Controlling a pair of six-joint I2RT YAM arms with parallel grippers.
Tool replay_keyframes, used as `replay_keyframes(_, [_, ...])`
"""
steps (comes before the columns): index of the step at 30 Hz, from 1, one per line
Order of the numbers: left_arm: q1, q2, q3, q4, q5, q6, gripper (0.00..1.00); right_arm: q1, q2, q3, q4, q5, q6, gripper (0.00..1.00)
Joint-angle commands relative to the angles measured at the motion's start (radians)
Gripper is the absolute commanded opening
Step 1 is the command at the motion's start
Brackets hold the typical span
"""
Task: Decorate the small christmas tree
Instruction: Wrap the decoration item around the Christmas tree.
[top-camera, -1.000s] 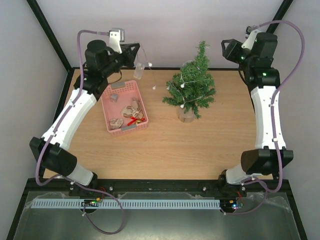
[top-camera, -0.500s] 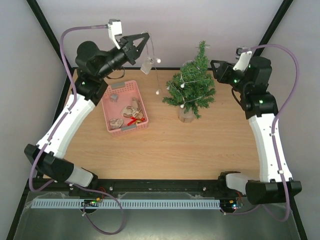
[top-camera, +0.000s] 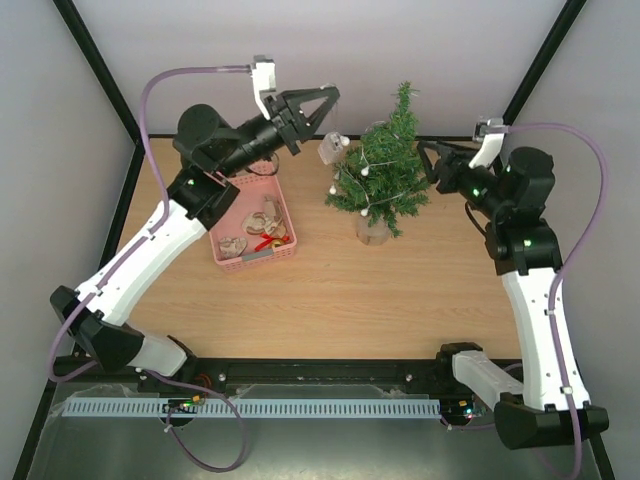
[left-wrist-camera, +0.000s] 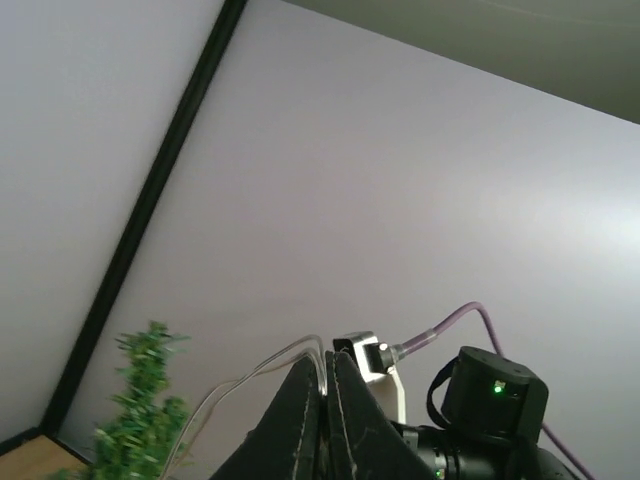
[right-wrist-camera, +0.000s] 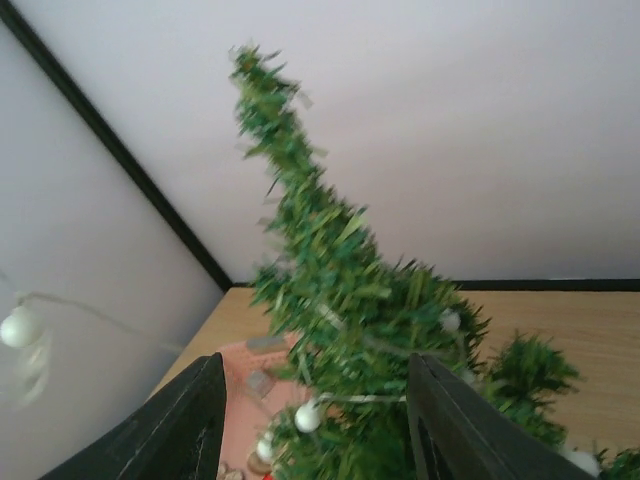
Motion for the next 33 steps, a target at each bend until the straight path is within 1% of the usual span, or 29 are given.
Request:
replay_keyframes(1, [-0.076, -0.001, -0.023, 0.073, -0.042, -0.008, 0.02, 0.015, -0.096, -0.1, 0.129, -0.158, 0.034, 0.5])
replay_keyframes(3, [-0.108, 0.002, -0.032, 0.076, -0.067, -0.008, 0.02, 0.04, -0.144, -0.158, 0.224, -0.215, 0.048, 0.52])
replay_keyframes(5, [-0.136, 0.01, -0.035, 0.075, -0.088, -0.01, 0.02, 0.078, -0.185, -0.227, 0.37, -0.258, 0.058, 0.54])
replay_keyframes(7, [-0.161, 0.018, -0.039, 0.079, -0.103, -0.02, 0.02, 0.12, -0.203, -0.292, 0.491, -0.272, 0.059, 0.54])
replay_keyframes(9, [-0.188, 0.032, -0.039, 0.09, -0.108, -0.027, 0.02, 0.168, -0.195, -0.325, 0.556, -0.264, 0.038, 0.54])
replay_keyframes(14, [-0.228, 0.057, -0.039, 0.075, -0.139, -0.011, 0.02, 0.262, -0.151, -0.293, 0.586, -0.234, 0.028, 0.54])
replay_keyframes(18, [-0.236, 0.069, -0.048, 0.056, -0.161, 0.011, 0.03, 0.329, -0.147, -0.31, 0.609, -0.206, 0.0, 0.59])
replay_keyframes(20, [-0.237, 0.069, -0.055, 0.055, -0.167, 0.019, 0.02, 0.348, -0.135, -0.312, 0.609, -0.212, -0.011, 0.6])
replay_keyframes(24, [-0.239, 0.074, -0.054, 0.042, -0.169, 0.033, 0.02, 0.36, -0.14, -0.307, 0.582, -0.191, -0.034, 0.6])
replay_keyframes(27, [-0.24, 0.074, -0.058, 0.037, -0.17, 0.037, 0.02, 0.361, -0.152, -0.308, 0.593, -0.179, -0.028, 0.61])
replay_keyframes(31, [-0.243, 0.073, -0.069, 0.049, -0.158, 0.026, 0.02, 0.362, -0.133, -0.292, 0.585, -0.113, -0.032, 0.59])
replay_keyframes(33, [-0.247, 0.071, -0.075, 0.052, -0.157, 0.022, 0.02, 0.362, -0.115, -0.275, 0.581, -0.104, -0.037, 0.58])
